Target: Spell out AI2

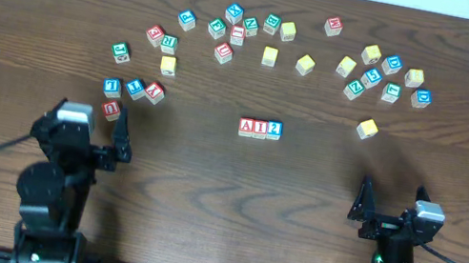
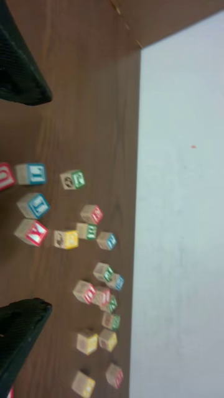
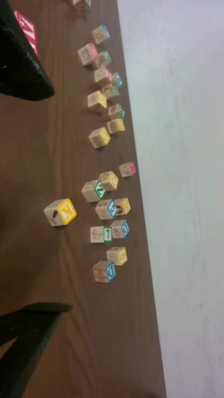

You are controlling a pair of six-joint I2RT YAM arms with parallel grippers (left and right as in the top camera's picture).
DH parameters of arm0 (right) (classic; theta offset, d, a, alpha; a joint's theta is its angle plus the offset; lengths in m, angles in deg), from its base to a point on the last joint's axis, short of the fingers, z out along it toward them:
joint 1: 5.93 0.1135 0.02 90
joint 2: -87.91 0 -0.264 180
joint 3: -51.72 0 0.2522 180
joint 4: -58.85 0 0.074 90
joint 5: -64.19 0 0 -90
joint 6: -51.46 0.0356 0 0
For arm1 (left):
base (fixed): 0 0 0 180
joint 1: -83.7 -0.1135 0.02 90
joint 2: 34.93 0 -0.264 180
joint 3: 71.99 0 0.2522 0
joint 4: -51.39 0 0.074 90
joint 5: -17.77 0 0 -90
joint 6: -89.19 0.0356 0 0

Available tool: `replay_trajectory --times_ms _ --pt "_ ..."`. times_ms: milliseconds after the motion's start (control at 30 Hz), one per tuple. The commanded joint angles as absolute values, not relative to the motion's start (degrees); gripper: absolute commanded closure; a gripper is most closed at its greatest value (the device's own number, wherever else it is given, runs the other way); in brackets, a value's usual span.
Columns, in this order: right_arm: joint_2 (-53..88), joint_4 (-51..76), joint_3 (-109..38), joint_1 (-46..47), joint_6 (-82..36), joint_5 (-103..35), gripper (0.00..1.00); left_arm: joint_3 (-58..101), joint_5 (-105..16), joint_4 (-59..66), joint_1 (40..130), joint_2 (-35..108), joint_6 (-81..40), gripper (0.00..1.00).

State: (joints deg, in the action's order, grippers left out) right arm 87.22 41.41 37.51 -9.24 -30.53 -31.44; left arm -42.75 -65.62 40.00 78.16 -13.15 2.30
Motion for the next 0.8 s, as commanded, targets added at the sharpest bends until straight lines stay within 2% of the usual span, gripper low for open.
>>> replay_trajectory --times_ms 0,367,467,767 --pt "87.6 41.2 37.6 -9.6 -31.3 -31.8 0.01 -47.7 -69.0 40.8 77.8 -18.6 3.5 0.02" --pt "87.6 41.2 37.6 -9.6 -31.3 -31.8 0.01 -58.0 -69.4 40.1 77.8 -32.5 6.7 0.02" --pt "87.6 41.2 37.6 -9.6 -31.3 -31.8 0.01 -58.0 -69.9 36.5 77.8 -34.8 6.7 0.02" --pt "87.6 41.2 37.6 -9.6 -31.3 -31.8 0.01 -58.0 -71.0 33.6 77.9 -34.9 7.1 0.02"
